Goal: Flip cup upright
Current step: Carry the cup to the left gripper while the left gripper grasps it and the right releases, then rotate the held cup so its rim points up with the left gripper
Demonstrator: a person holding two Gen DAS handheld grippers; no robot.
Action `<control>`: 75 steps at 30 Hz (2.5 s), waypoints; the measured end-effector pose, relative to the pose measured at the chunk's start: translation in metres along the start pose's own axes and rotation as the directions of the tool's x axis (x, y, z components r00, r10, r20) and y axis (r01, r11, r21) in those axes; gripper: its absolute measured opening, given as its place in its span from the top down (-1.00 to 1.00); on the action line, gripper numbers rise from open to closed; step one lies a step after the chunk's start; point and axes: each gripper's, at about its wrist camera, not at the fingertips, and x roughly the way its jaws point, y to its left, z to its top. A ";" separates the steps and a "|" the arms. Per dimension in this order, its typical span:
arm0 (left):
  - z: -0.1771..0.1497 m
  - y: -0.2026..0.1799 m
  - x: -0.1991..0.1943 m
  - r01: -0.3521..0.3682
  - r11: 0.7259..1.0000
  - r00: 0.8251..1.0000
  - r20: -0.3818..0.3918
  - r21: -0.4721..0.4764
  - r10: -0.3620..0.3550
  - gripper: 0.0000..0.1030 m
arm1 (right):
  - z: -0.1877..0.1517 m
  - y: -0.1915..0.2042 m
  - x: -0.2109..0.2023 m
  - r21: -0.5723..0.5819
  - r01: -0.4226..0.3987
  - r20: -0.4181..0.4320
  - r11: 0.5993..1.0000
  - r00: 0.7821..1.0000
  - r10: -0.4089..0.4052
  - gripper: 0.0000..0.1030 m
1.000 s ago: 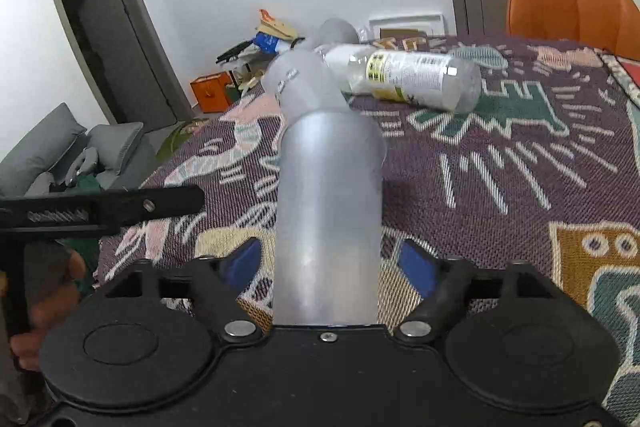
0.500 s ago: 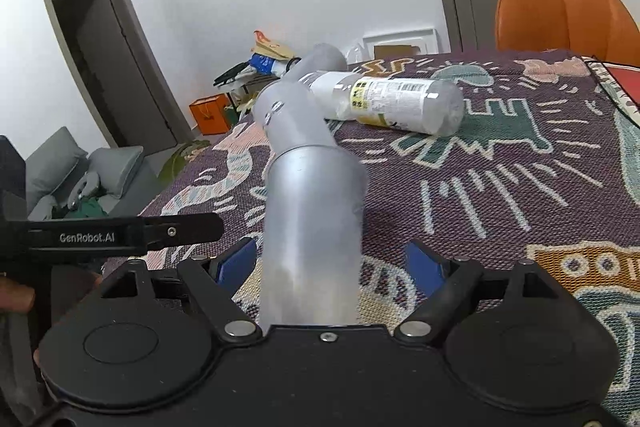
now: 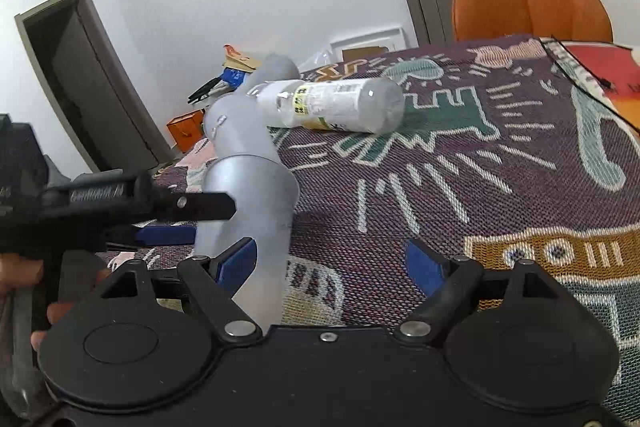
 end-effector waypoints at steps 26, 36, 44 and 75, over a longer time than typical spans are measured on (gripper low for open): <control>0.029 -0.005 0.030 -0.008 0.998 1.000 -0.015 -0.069 0.007 -0.51 | 0.005 -0.028 0.003 0.079 0.018 0.006 0.997 1.000 -0.018 -0.60; 0.021 -0.029 -0.025 -0.043 0.995 0.985 0.170 0.094 0.027 -0.51 | 0.004 -0.013 -0.005 0.047 -0.002 0.025 0.999 1.000 0.001 -0.60; 0.012 -0.034 -0.054 -0.087 0.985 0.964 0.263 0.150 0.045 -0.50 | 0.002 0.002 -0.013 0.016 -0.010 0.039 1.000 0.999 0.009 -0.60; 0.001 -0.025 -0.078 -0.157 0.968 0.935 0.345 0.193 0.083 -0.61 | -0.001 0.019 -0.009 -0.018 -0.013 0.027 1.000 1.000 0.013 -0.65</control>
